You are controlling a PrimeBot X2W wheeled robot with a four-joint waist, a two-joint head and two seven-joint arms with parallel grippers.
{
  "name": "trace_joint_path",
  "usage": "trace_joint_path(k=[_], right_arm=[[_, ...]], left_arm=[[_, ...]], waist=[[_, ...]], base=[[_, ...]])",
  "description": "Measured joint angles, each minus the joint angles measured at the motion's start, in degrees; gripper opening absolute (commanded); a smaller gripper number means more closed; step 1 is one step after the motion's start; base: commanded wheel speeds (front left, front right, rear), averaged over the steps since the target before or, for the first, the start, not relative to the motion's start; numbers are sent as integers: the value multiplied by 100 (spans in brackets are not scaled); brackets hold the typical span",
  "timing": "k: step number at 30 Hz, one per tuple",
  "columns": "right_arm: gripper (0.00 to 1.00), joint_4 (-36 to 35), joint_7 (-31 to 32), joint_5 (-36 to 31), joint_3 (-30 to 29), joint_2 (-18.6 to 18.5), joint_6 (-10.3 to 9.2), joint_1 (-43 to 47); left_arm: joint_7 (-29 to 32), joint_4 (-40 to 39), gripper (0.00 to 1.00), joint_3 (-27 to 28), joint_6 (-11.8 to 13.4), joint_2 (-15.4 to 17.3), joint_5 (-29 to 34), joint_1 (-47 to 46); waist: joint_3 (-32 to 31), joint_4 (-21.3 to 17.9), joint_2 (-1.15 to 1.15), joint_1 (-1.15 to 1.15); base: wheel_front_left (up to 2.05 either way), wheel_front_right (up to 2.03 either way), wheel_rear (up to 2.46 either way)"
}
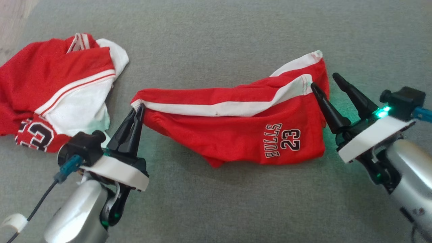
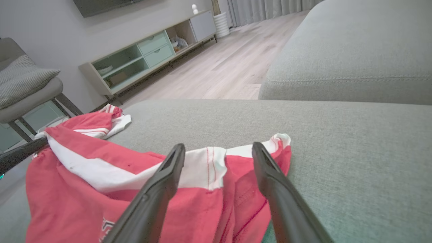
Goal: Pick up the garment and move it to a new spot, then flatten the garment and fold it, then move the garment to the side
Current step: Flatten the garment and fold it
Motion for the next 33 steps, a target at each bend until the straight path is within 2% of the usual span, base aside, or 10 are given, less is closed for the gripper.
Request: trace_joint_path(k=[4,5,13,14,17,21,24,28,33], right_arm=[[100,134,-2,357,722,-321,0,-441],[100,134,-2,357,722,-321,0,-441],[98,424,-64,995,1789,-463,0,-1122],[78,435,-74,1034,1915,-477,0,-1190],[0,444,-121,1210,2241,-497,0,-1382],[0,448,-180,1392,2521,-512,0,-1572],[0,442,-221,1434,2513,-546,0,-1678],[0,339,-222,1305,1830,-755,0,-1881],[0,275,-233,917,898,-1259,0,-2513]], left_arm=[[-16,108,0,-12,-22,-13,51,-122],[-16,108,0,-12,-22,-13,51,-122],[-64,231,0,-38,-49,-53,51,-300],[-65,237,0,-41,-49,-57,51,-309],[-109,264,0,-56,-49,-70,51,-320],[-115,331,0,-56,-49,-69,51,-321],[-182,300,0,-41,-46,-55,62,-343],[-216,12,0,-2,-71,2,167,-727],[70,-288,0,-25,-227,-35,345,-2113]], waist=[[84,80,0,-1],[84,80,0,-1],[229,191,0,-1],[241,203,0,-1],[263,232,0,0],[240,219,0,-1],[199,146,0,-1],[185,-54,0,-1],[274,-398,0,-1]], base=[[0,0,0],[0,0,0],[0,0,0],[0,0,0],[0,0,0],[0,0,0],[0,0,0],[0,0,0],[0,0,0]])
